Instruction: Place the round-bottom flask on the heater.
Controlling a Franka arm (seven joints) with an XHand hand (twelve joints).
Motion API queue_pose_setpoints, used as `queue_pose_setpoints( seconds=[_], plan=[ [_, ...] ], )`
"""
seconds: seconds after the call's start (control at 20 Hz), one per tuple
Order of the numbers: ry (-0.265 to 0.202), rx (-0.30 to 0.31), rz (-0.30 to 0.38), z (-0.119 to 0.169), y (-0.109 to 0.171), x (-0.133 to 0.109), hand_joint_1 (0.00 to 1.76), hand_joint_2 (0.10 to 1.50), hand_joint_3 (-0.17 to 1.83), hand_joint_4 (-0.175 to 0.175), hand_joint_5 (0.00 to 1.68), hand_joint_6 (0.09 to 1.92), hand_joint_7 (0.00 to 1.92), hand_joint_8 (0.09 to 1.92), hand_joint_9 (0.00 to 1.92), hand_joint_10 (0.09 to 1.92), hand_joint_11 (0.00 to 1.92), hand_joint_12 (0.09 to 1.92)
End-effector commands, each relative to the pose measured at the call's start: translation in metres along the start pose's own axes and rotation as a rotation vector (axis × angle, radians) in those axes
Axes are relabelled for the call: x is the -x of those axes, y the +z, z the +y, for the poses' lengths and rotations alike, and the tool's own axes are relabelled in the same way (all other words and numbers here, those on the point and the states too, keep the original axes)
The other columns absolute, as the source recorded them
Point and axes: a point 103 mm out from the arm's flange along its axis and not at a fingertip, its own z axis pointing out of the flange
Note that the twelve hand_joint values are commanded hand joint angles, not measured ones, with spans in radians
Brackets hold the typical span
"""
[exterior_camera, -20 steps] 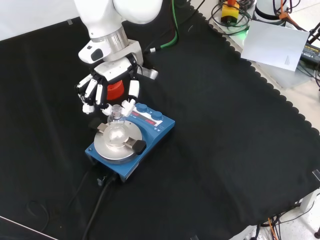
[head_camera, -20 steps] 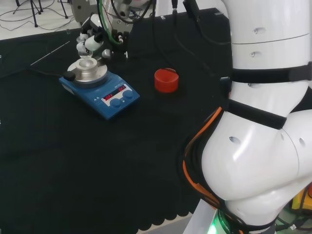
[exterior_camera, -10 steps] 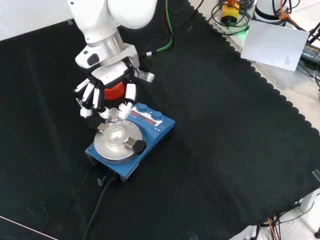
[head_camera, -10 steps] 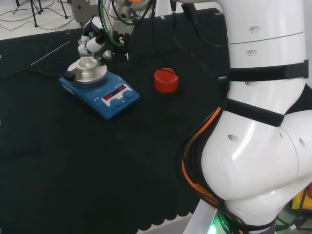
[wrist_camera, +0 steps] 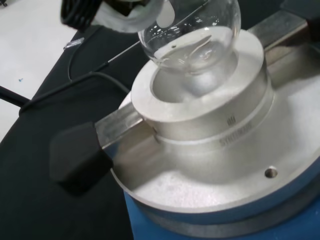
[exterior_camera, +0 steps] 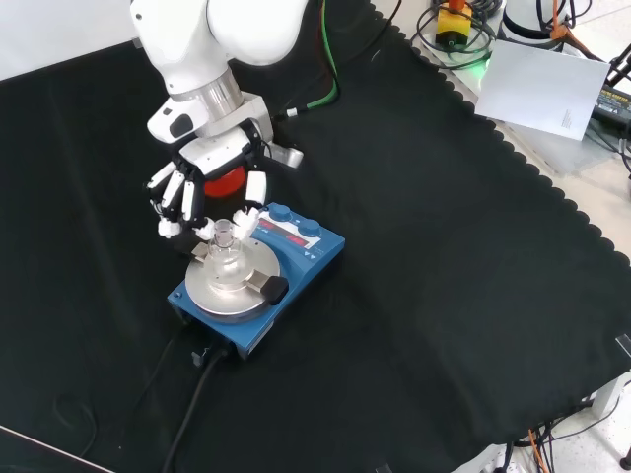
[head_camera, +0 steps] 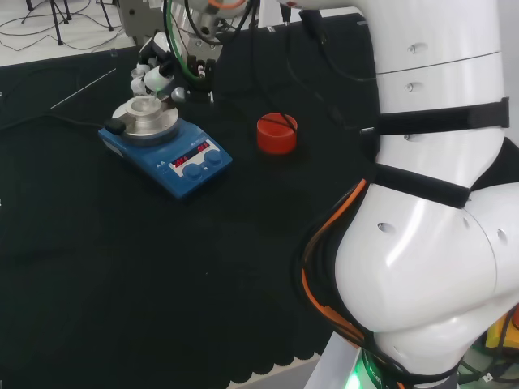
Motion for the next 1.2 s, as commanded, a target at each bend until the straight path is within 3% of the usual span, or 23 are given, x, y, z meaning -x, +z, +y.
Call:
queue_pose_setpoints(
  seconds=[0.05,0.5,1.05,1.2],
  plan=[
    [0.006,-0.001,0.011,0.001,0.002,0.006,1.04,0.75,0.72,0.175,1.03,1.11,0.47,0.54,0.60,0.55,0.13,1.33],
    [-0.001,-0.022,-0.004,0.001,0.011,0.003,1.04,0.74,0.72,0.175,1.03,1.11,0.47,0.54,0.60,0.55,0.13,1.33],
    [-0.020,-0.050,0.029,0.002,0.013,0.007,1.04,0.74,0.73,0.175,1.03,1.11,0.47,0.54,0.60,0.55,0.13,1.33],
    [-0.031,-0.079,-0.013,0.004,0.019,0.003,1.04,0.76,0.70,0.175,1.03,1.11,0.47,0.54,0.59,0.55,0.12,1.34]
  ],
)
